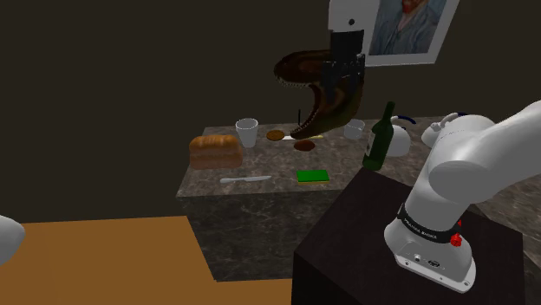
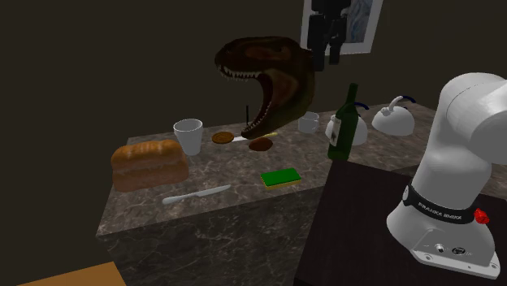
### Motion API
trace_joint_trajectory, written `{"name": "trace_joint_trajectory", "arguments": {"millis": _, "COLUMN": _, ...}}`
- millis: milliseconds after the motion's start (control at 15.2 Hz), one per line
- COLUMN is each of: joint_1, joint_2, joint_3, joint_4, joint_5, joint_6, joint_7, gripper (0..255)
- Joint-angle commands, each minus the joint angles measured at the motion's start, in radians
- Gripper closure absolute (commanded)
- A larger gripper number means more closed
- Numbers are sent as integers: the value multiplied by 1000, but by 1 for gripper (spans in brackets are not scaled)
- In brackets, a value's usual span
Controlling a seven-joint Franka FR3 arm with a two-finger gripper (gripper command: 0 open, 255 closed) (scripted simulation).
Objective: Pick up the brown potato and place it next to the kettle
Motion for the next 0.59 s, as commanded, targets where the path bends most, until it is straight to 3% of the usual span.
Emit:
{"name": "trace_joint_trajectory", "arguments": {"millis": 0, "joint_1": 0, "joint_2": 0, "joint_3": 0, "joint_4": 0, "joint_5": 0, "joint_6": 0, "joint_7": 0, "gripper": 0}}
{"name": "trace_joint_trajectory", "arguments": {"millis": 528, "joint_1": -20, "joint_2": 169, "joint_3": -96, "joint_4": -82, "joint_5": -107, "joint_6": 252, "joint_7": -169, "gripper": 0}}
